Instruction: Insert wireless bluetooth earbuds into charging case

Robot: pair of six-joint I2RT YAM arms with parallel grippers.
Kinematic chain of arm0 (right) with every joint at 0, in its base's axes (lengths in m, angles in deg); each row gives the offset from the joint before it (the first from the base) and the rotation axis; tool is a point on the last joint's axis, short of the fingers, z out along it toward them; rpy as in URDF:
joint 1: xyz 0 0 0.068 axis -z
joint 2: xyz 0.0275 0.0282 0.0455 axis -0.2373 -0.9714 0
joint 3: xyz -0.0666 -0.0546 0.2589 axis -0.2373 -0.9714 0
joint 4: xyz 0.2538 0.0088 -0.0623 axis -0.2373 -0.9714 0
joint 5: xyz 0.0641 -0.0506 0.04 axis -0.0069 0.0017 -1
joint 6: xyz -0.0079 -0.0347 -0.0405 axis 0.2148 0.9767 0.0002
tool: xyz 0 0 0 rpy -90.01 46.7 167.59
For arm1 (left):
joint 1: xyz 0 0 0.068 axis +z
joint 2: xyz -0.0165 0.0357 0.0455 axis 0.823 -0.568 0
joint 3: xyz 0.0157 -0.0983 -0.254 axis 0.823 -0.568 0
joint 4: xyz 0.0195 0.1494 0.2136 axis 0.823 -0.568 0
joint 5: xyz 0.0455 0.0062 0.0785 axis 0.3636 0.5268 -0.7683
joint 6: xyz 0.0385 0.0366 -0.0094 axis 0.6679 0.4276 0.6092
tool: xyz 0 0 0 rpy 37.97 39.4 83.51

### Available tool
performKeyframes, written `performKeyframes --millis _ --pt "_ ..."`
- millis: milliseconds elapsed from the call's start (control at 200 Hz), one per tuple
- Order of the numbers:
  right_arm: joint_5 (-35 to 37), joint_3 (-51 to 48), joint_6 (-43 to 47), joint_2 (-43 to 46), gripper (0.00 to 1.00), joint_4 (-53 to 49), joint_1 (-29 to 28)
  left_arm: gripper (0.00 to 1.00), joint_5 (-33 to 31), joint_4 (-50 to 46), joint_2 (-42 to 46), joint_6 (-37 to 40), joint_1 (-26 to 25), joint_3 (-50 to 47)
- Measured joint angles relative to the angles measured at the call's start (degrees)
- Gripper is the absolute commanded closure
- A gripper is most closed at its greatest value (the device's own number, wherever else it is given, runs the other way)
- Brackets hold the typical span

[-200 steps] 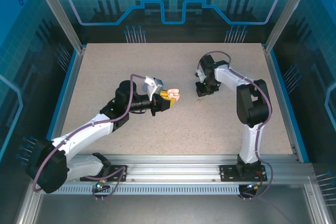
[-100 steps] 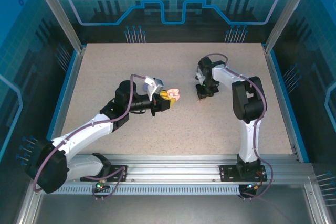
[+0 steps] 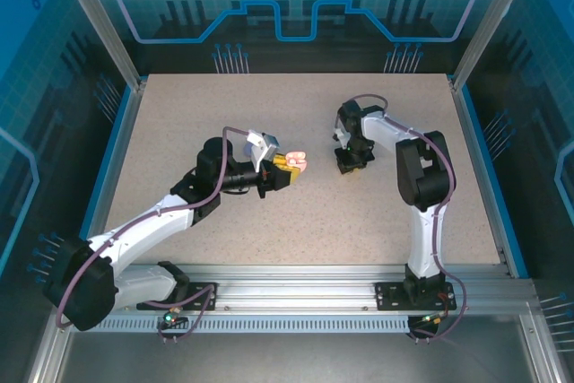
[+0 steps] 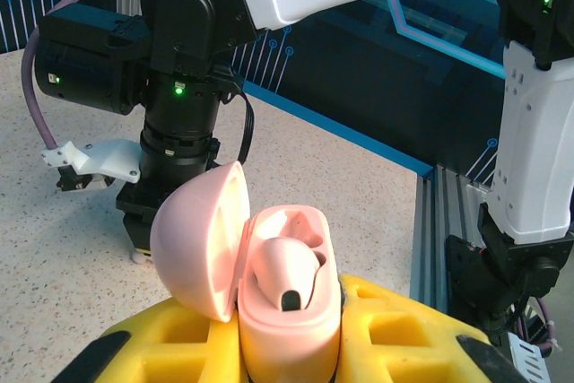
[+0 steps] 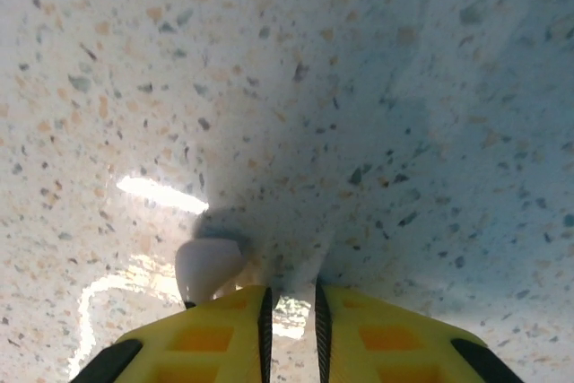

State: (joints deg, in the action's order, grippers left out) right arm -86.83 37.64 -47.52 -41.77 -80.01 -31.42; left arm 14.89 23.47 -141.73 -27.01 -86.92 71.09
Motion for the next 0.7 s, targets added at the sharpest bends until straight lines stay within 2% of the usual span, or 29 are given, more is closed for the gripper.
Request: performKeyframes --millis 165,380,700 --pt "1.14 -0.48 -0.26 0.79 0.75 -0.39 -0.04 0.93 0.00 0.00 0.00 -0.02 0.04 0.00" --pt "0.04 0.13 -0.42 3.61 0.66 -0.85 -0.04 0.93 0.00 0.00 0.00 -0.02 0.04 0.00" --pt "-2.27 5.11 -0.24 1.01 0.56 -2.05 -1.68 0.93 0.00 -0.02 0.00 -0.02 0.04 0.00"
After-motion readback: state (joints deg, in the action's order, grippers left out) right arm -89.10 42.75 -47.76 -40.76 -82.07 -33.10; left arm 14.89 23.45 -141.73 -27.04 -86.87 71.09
